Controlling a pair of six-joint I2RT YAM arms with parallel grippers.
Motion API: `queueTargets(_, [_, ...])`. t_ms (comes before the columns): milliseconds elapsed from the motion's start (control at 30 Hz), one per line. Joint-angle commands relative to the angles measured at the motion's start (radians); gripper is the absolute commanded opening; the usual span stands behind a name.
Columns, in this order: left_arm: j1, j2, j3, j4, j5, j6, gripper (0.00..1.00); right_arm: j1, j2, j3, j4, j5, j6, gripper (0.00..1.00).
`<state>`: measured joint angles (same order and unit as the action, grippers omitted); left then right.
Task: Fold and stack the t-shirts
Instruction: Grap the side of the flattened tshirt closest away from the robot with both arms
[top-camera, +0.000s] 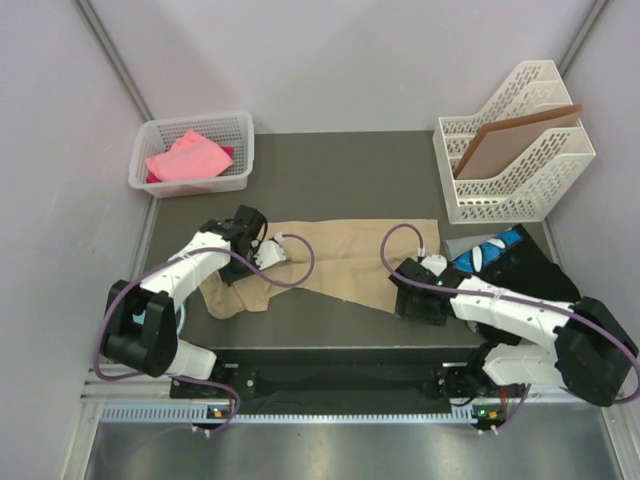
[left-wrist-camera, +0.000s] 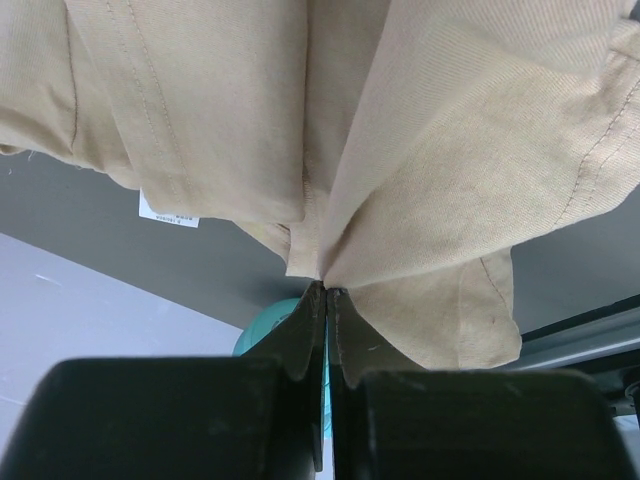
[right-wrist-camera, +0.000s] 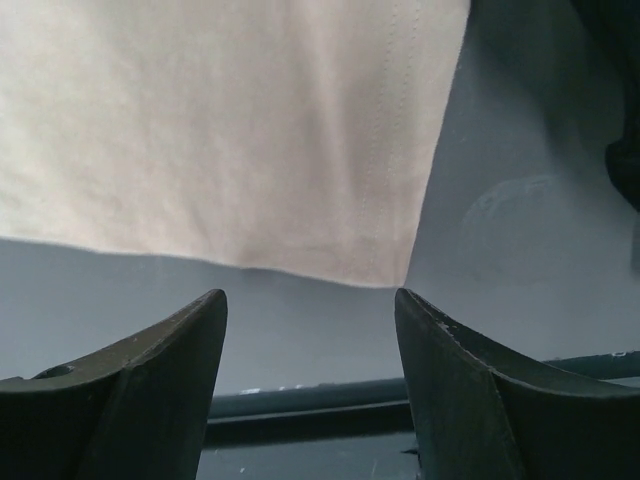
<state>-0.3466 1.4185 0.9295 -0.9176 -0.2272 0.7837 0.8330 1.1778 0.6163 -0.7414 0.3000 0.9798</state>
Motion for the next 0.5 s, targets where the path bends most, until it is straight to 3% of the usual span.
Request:
queueTargets(0, [0.003, -0.026, 0.003, 0.006, -0.012, -0.003, 0.0, -0.008, 0.063, 0.011, 0.04, 0.054, 0.025, 0.67])
queueTargets(233, [0.003, -0.041, -0.011, 0.005, -0.014, -0.001, 0.0, -0.032, 0.092, -0.027, 0.099, 0.047, 0.026, 0.56])
queueTargets(467, [0.003, -0.061, -0.034, 0.011, -0.012, -0.001, 0.0, -0.087, 0.033, 0.006, 0.053, 0.057, -0.015, 0.51])
